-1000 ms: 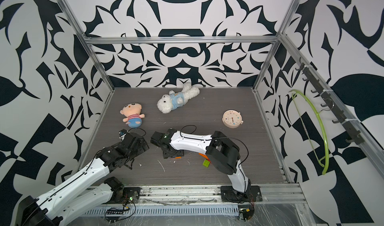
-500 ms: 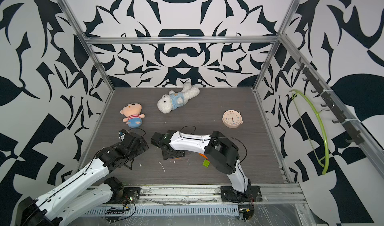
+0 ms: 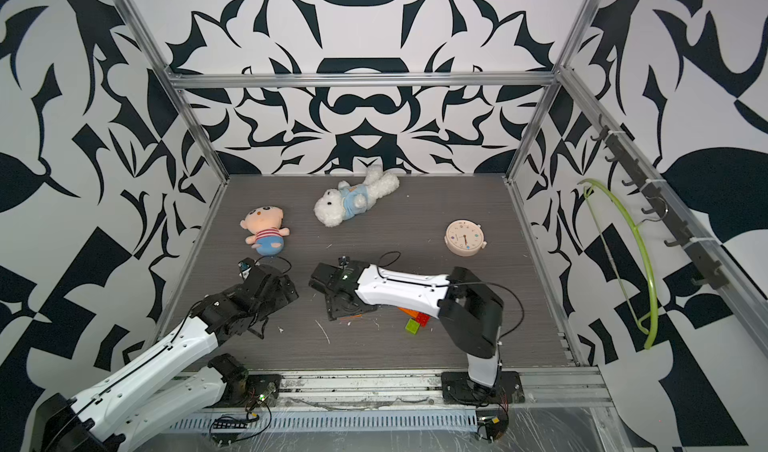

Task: Assemble the number 5 with lego
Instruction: Assemble the lego brick with the lego brick.

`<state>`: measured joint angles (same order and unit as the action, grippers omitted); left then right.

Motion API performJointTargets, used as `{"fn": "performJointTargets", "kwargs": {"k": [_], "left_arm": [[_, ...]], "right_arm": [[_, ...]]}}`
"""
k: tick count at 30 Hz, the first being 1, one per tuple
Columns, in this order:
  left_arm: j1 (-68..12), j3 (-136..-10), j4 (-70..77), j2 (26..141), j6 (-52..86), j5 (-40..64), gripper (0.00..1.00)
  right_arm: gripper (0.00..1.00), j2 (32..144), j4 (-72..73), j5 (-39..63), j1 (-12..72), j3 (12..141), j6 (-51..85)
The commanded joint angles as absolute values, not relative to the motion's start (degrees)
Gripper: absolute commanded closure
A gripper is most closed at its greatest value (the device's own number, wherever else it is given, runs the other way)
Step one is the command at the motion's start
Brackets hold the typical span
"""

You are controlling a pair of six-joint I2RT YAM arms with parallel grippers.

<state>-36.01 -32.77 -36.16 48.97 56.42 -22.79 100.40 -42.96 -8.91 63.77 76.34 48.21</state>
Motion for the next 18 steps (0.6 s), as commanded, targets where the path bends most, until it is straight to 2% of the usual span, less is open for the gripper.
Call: {"fn": "performJointTargets", "kwargs": {"k": [1, 4, 7, 9, 11, 14, 18], "left_arm": [[-35.9, -33.0, -30.9, 48.8, 52.8, -17.9, 0.01], [-35.9, -32.6, -26.6, 49.8, 50.4, -12.5, 0.01], [-35.9, -32.9, -24.1, 51.6, 49.2, -8.9, 0.01], [-35.9, -33.3, -23.6, 52.9, 49.3, -8.0, 0.01], [-36.0, -33.6, -23.9, 53.8, 50.1, -8.1, 0.01], [-36.0, -33.8, -24.9, 54.3, 51.1, -8.8, 0.01], [-36.0, -33.8, -27.3, 52.9, 52.1, -10.6, 0.01]], "right_arm": [[0.17, 92.4, -33.5, -10.1, 61.4, 72.1, 35.4], [0.21, 88.3, -25.8, -4.3, 57.9, 66.5, 23.4], [0.19, 87.1, -21.5, 8.7, 55.0, 61.9, 4.9], [0.19, 89.1, -26.6, 18.0, 53.9, 62.5, -7.9], [0.19, 92.9, -33.2, 23.2, 52.6, 65.2, -16.7], [0.23, 99.0, -39.9, 31.9, 48.6, 69.5, -24.4], [0.25, 101.5, -40.8, 32.6, 47.5, 70.8, -30.7]]}}
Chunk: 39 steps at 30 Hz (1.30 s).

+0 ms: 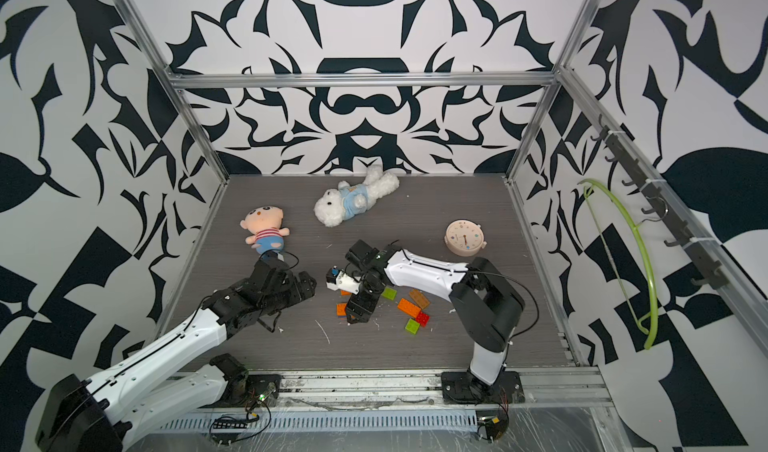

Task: Assemble the number 5 with lego
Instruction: Assemble the lego brick with the lego brick, then pick up the lego brick from the center of the board.

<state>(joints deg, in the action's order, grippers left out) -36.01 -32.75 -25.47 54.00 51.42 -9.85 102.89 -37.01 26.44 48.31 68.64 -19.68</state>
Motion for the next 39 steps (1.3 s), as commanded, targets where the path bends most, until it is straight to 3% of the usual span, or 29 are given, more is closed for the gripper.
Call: {"fn": "performJointTargets", "kwargs": {"k": [1, 11, 21, 39], "left_arm": [[-36.1, -33.7, -27.9, 52.3, 52.2, -11.1, 0.01], [-36.0, -30.7, -28.4, 47.4, 54.1, -15.3, 0.01], [-36.0, -32.1, -28.7, 50.3, 53.5, -15.0, 0.01], [-36.0, -32.9, -30.7, 51.6, 53.7, -16.5, 0.01]], "right_arm": [[0.25, 100.7, -38.9, 31.8, 47.5, 70.1, -30.7], [0.26, 93.3, -20.1, 13.6, 50.2, 58.4, -32.6], [0.27, 94.9, -19.1, 19.8, 52.7, 57.9, -34.5], [0.43, 102.8, -16.8, 14.7, 55.7, 58.7, -32.6]]}}
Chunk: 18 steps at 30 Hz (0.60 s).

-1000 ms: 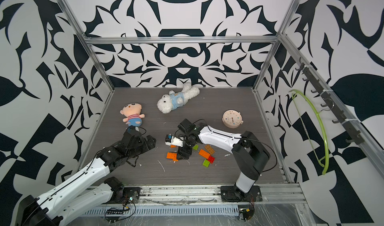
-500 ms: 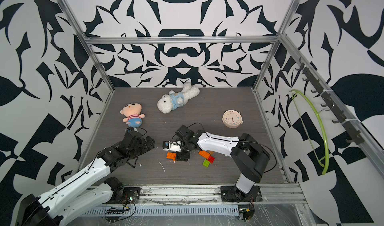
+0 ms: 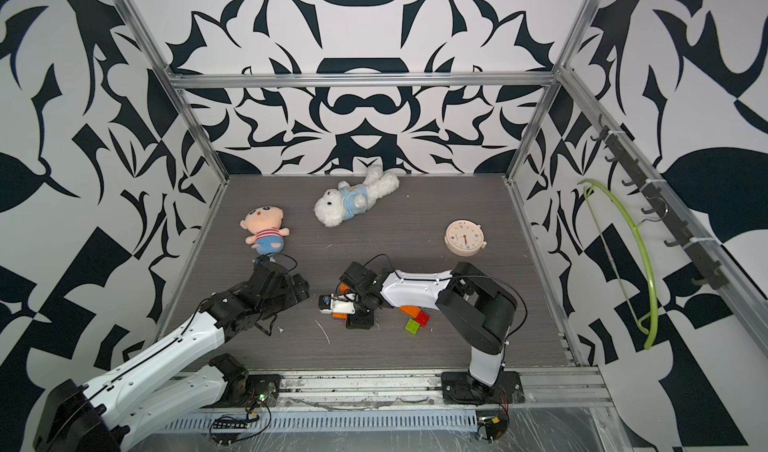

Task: Assemble the number 5 with lego
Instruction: Pick up the lego brick from the center of the board.

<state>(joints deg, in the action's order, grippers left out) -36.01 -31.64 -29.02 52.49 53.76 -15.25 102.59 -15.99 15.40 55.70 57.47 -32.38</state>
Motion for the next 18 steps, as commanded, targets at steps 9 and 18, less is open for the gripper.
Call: {"fn": "performJointTargets", "kwargs": {"k": [9, 18], "left_arm": [[-35.9, -33.1, -30.8, 51.7, 53.9, -17.0, 0.01], [-36.0, -33.4, -30.8, 52.2, 54.0, -16.6, 0.01]], "right_arm": [[0.52, 103.8, -19.1, 13.7, 55.7, 59.5, -33.5], [0.58, 104.2, -20.6, 13.1, 55.7, 60.1, -34.3]]}}
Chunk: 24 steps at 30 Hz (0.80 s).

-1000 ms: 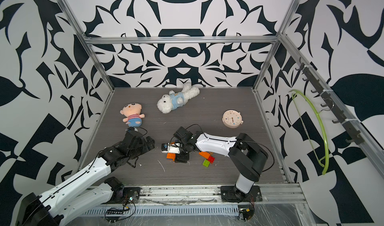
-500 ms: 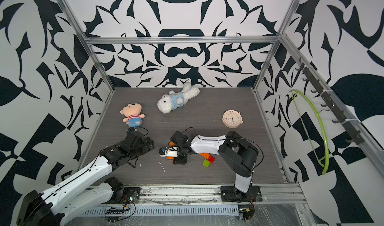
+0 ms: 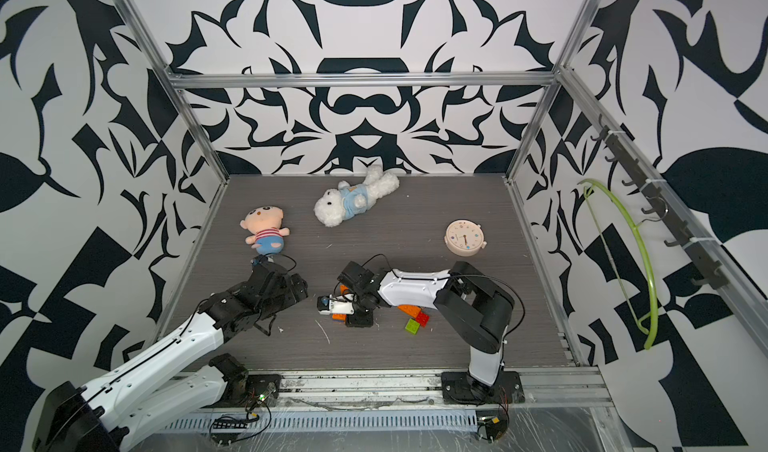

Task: Assemble the number 5 with lego
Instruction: Pick up the lego brick from the center of the board.

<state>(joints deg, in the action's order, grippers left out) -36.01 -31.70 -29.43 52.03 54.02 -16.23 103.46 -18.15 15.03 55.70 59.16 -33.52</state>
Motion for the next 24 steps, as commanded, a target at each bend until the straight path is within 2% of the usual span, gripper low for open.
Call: {"fn": "performJointTargets", "kwargs": {"k": [1, 7, 14, 18, 24], "left_arm": [[-36.0, -33.4, -30.8, 52.3, 54.0, -16.7, 0.01], [-36.0, -33.8, -30.5, 52.8, 54.1, -16.6, 0.01], [-36.0, -34.9, -30.6, 54.2, 53.6, -16.5, 0.01], [-36.0, -35.2, -30.4, 54.8, 53.6, -16.3, 0.01], [-36.0, -35.3, -30.6, 54.6, 53.7, -16.3, 0.01]], "right_arm": [[0.59, 104.2, -20.9, 13.1, 55.7, 60.3, -34.4], [0.61, 103.6, -22.5, 13.6, 55.7, 61.8, -34.4], [0.64, 97.1, -22.7, 16.0, 54.8, 62.9, -35.8], [0.64, 95.4, -24.1, 19.3, 49.7, 65.0, -37.3], [0.64, 98.5, -25.7, 21.7, 42.5, 69.9, -38.3]]}}
